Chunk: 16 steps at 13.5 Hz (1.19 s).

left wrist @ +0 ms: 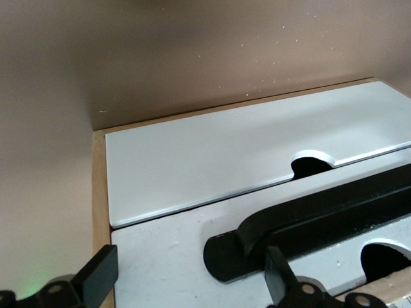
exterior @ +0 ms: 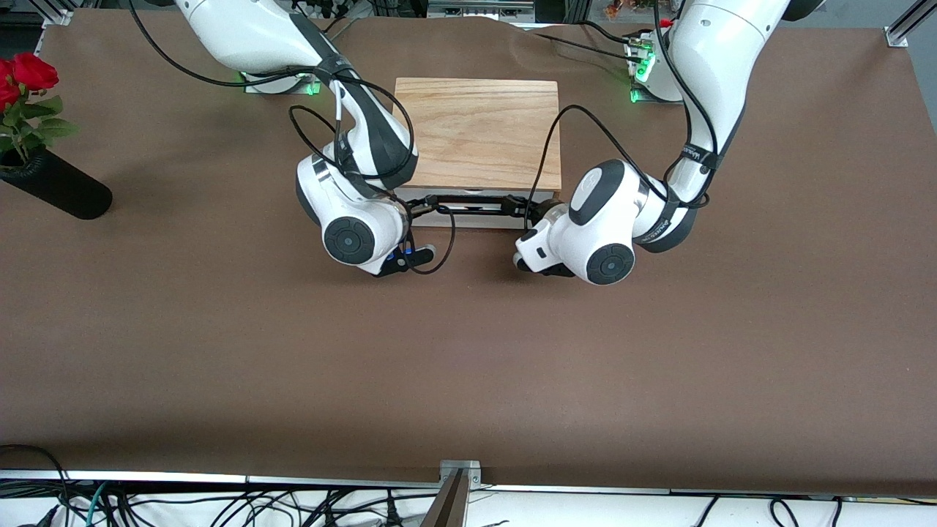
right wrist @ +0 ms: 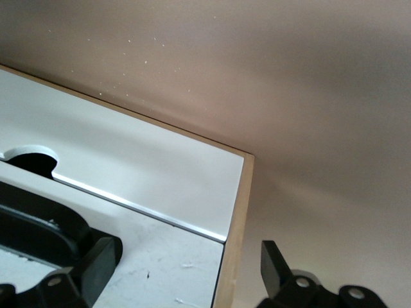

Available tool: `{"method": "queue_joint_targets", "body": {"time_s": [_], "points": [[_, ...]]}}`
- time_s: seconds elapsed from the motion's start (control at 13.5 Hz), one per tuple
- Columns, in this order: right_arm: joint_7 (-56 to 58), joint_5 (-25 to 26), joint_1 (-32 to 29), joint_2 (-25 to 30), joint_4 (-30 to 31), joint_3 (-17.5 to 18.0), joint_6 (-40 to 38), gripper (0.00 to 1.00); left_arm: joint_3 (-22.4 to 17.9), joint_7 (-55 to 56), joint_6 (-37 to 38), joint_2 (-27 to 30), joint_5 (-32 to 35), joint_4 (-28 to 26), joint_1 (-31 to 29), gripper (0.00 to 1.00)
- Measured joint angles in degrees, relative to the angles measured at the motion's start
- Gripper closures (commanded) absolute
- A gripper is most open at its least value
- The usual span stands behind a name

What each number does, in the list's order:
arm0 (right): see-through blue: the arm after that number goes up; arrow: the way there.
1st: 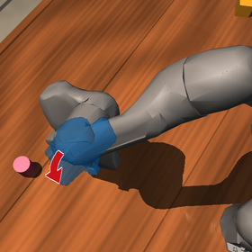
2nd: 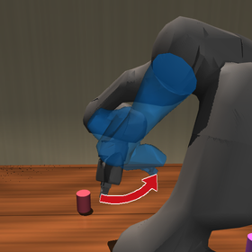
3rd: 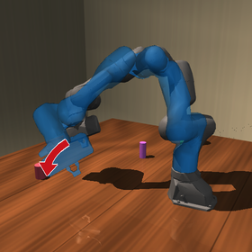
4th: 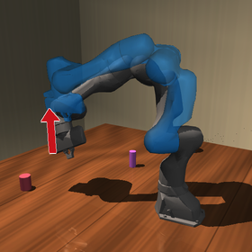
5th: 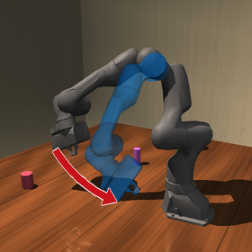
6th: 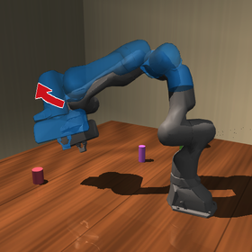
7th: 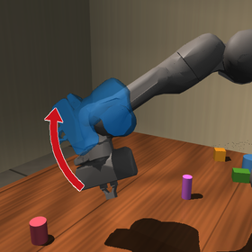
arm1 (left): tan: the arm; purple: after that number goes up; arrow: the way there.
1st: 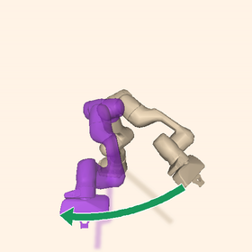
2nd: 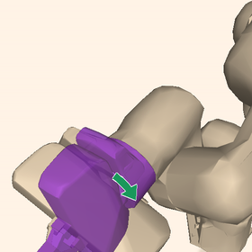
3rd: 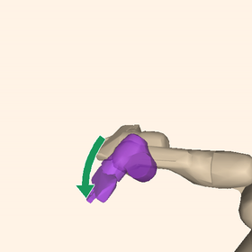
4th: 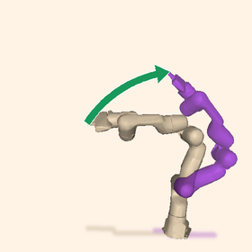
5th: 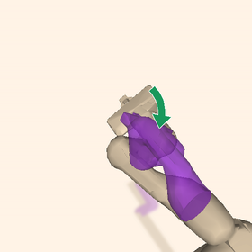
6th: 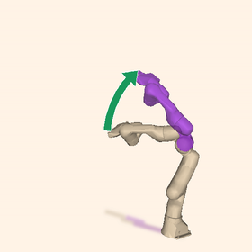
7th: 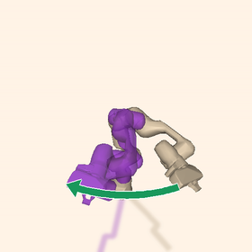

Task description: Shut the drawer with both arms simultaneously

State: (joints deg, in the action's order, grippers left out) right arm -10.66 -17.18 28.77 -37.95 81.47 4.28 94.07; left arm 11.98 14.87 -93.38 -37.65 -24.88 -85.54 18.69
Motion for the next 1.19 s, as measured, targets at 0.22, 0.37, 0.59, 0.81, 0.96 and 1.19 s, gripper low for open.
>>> {"method": "queue_joint_targets", "body": {"time_s": [0.22,0.37,0.59,0.81,0.96,1.19], "points": [[-0.04,0.0,-0.19,-0.03,-0.18,-0.21,-0.6,0.0,-0.5,0.01,0.83,0.4,0.0,0.6,-1.29,0.0],[0.01,0.07,-0.5,0.02,-1.8,-0.71,-0.81,0.0,-0.85,0.01,1.24,1.24,0.0,3.24,-4.96,0.0],[1.42,1.9,-3.08,0.19,-7.57,-2.39,0.95,0.0,-1.06,-0.3,2.82,4.91,2.25,5.87,-11.89,0.0],[4.17,6.26,-4.63,0.79,-13.35,-6.93,0.84,0.0,-1.01,-0.69,5.49,11.45,10.86,6.4,-14.41,0.0],[4.43,6.84,-4.65,1.93,-14.72,-11.03,0.65,0.0,-0.63,-0.67,9.11,16.72,18.66,6.43,-14.15,0.0],[4.5,7.03,-4.56,4.66,-15.12,-18.07,-1.16,0.0,-0.71,-1.98,11.85,23.94,30.4,6.43,-14.11,0.0]]}}
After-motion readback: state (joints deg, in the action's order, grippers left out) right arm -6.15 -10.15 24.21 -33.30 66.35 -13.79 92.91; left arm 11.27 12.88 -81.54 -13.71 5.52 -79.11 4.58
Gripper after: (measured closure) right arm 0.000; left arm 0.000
